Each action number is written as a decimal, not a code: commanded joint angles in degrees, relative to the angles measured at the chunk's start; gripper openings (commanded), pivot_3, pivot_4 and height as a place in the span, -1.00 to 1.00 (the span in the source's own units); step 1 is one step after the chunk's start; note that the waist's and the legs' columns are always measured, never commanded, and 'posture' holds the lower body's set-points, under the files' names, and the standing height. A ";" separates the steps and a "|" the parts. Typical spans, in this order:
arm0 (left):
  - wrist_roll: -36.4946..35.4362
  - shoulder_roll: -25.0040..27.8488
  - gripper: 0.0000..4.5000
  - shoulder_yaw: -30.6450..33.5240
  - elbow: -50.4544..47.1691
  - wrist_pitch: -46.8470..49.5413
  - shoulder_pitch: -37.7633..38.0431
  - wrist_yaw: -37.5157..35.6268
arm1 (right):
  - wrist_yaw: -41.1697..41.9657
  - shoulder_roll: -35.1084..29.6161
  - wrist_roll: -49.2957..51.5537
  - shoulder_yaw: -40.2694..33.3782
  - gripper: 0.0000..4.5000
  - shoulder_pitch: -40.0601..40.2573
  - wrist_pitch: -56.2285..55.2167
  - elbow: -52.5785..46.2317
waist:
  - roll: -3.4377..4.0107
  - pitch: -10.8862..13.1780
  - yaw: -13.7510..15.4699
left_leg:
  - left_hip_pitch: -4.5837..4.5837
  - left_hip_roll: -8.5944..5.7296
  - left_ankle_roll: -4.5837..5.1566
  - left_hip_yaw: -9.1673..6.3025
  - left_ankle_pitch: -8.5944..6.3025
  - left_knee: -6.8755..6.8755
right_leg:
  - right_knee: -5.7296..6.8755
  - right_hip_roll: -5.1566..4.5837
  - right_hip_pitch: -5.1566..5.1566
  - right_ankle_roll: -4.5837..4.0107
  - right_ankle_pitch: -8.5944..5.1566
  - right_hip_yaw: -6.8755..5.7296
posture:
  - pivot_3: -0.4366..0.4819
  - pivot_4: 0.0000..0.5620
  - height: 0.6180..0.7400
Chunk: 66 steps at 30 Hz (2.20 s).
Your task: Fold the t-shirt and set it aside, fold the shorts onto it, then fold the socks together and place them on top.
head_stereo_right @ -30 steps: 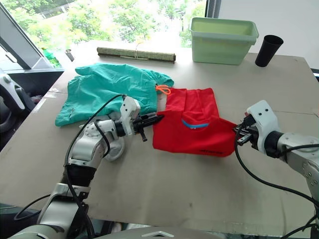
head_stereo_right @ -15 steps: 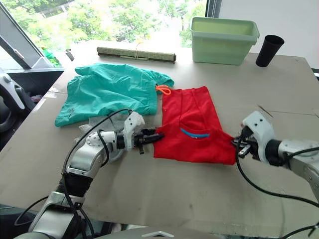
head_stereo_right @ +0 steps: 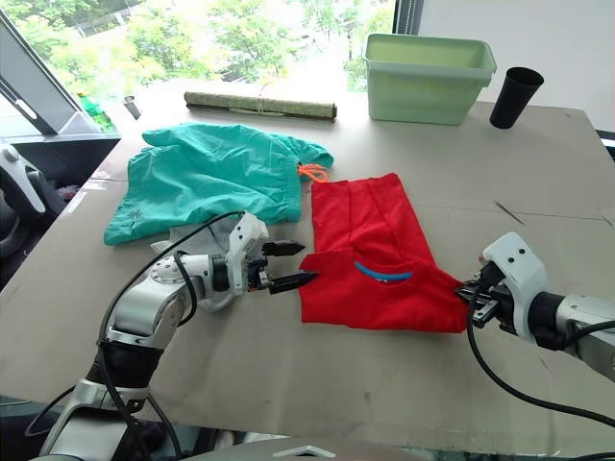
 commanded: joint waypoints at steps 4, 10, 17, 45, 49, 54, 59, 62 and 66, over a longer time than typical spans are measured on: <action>-0.75 -1.15 0.86 -1.80 -0.58 1.05 -2.35 -1.10 | -0.41 -0.11 -0.45 0.26 -1.00 -0.79 -2.01 0.24 | -0.01 0.00 0.02 | 0.01 -0.03 0.00 0.01 0.00 0.00 | 0.00 0.00 0.01 0.01 0.00 0.02 | -0.05 -0.47 1.00; -0.78 -0.52 -0.25 -1.89 1.02 0.40 -2.65 -2.47 | -0.46 -0.21 -0.66 0.51 -1.00 -0.86 -2.29 0.49 | -0.01 0.00 -0.05 | 0.03 0.00 -0.01 0.01 0.01 0.00 | 0.01 0.04 0.00 0.00 0.00 0.02 | -0.05 -0.47 1.00; -1.48 0.12 -0.96 -1.54 1.48 -0.09 -3.29 -4.60 | 0.56 -0.62 0.90 -3.42 -1.00 2.15 -0.78 -1.25 | -0.01 0.00 0.09 | 0.01 -0.02 0.00 0.00 0.00 0.00 | 0.01 0.01 0.00 0.00 0.00 0.01 | -0.05 -0.47 1.00; 6.24 -7.77 -0.96 9.48 16.04 -18.43 -12.46 17.94 | 6.49 9.66 -28.66 32.27 -1.00 -50.74 -36.69 55.08 | -0.11 0.01 -0.19 | 0.02 -0.02 -0.01 0.20 0.03 0.37 | 0.41 0.12 -0.10 -0.01 0.02 0.18 | -0.05 -0.47 1.00; 10.25 -9.06 -0.96 7.64 24.21 -22.22 -18.03 20.87 | 7.28 15.88 -35.09 35.51 -1.00 -60.05 -45.87 75.41 | -0.12 0.02 -0.08 | -0.09 -0.03 0.02 0.30 0.00 0.46 | 0.53 0.04 -0.19 0.01 0.02 0.17 | -0.05 -0.47 1.00; 14.02 -11.99 -0.99 6.58 37.32 -28.50 -25.22 23.69 | 6.95 21.55 -41.69 36.56 -0.86 -66.94 -57.25 97.92 | -0.13 0.03 -0.23 | -0.04 -0.07 0.04 0.45 0.00 0.56 | 0.70 0.12 -0.19 0.03 0.03 0.12 | -0.05 -0.47 1.00; 11.56 -12.09 -0.23 8.45 37.60 -23.25 -24.99 21.94 | 12.02 20.17 -41.67 34.69 0.10 -63.32 -57.52 93.77 | -0.09 0.05 -0.85 | -0.05 -0.03 0.03 0.50 0.00 0.48 | 0.68 -0.05 -0.23 0.03 0.03 0.16 | -0.05 -0.47 1.00; 7.46 -8.95 0.31 9.67 27.33 -15.67 -19.95 17.76 | 14.93 16.30 -36.80 30.78 0.65 -52.95 -48.52 69.36 | -0.08 0.05 -1.64 | -0.03 0.04 0.01 0.46 -0.01 0.46 | 0.71 -0.08 -0.24 0.03 0.02 0.16 | -0.05 -0.47 1.00; -0.65 -4.01 0.48 10.36 10.73 -4.11 -13.42 11.14 | 18.05 11.47 -29.53 26.45 0.79 -39.10 -38.46 40.32 | -0.04 0.06 -1.89 | 0.06 0.18 -0.07 0.44 0.01 0.33 | 0.71 -0.01 -0.26 0.01 0.02 0.22 | -0.05 -0.47 1.00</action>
